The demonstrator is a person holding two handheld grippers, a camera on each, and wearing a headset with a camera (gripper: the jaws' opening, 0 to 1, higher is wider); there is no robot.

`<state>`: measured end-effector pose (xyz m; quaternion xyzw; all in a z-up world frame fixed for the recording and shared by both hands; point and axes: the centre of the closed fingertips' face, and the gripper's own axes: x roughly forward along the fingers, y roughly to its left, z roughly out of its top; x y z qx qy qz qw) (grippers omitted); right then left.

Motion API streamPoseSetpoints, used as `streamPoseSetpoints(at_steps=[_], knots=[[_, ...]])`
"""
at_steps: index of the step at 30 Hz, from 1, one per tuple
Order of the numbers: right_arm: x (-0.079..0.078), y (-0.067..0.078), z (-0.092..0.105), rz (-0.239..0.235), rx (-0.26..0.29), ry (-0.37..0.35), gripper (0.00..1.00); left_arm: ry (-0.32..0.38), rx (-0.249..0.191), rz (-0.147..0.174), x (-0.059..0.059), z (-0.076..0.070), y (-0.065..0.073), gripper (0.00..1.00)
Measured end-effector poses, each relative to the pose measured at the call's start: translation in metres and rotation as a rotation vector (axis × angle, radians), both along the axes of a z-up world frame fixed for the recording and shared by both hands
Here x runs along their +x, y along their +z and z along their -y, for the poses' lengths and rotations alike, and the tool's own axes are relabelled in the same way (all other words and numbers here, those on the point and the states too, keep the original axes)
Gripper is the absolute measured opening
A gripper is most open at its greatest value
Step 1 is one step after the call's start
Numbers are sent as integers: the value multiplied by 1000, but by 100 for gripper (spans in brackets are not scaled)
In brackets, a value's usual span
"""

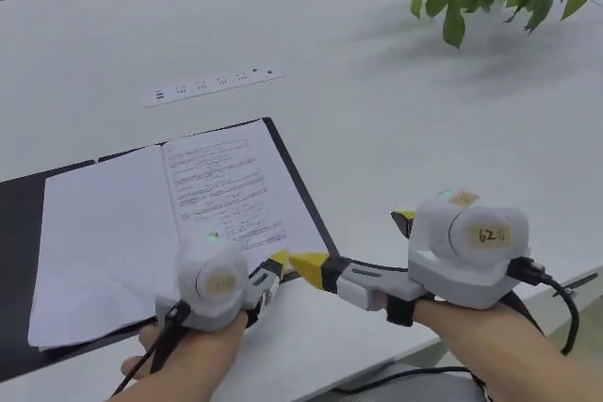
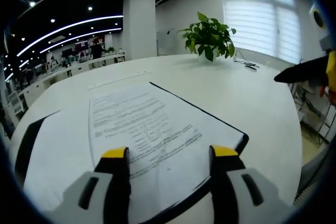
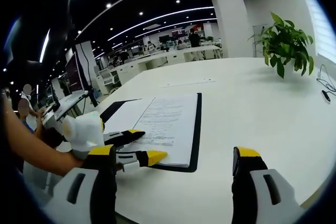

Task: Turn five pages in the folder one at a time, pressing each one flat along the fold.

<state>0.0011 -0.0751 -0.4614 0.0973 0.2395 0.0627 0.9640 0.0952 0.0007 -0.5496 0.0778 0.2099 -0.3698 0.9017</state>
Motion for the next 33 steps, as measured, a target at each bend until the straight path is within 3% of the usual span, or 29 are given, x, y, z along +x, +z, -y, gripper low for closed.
streamPoseSetpoints(at_steps=[13,26,29,33], knots=[[2,-8,0,-24,8,6,91,0,-17,6,1,2,0,57],[6,-9,-1,-33,4,11,90,29,7,-12,7,1,1,39],[6,-10,-2,-38,2,21,90,76,15,-32,16,-7,0,25],[9,-10,-7,-48,19,32,89,58,30,-34,19,-10,0,19]])
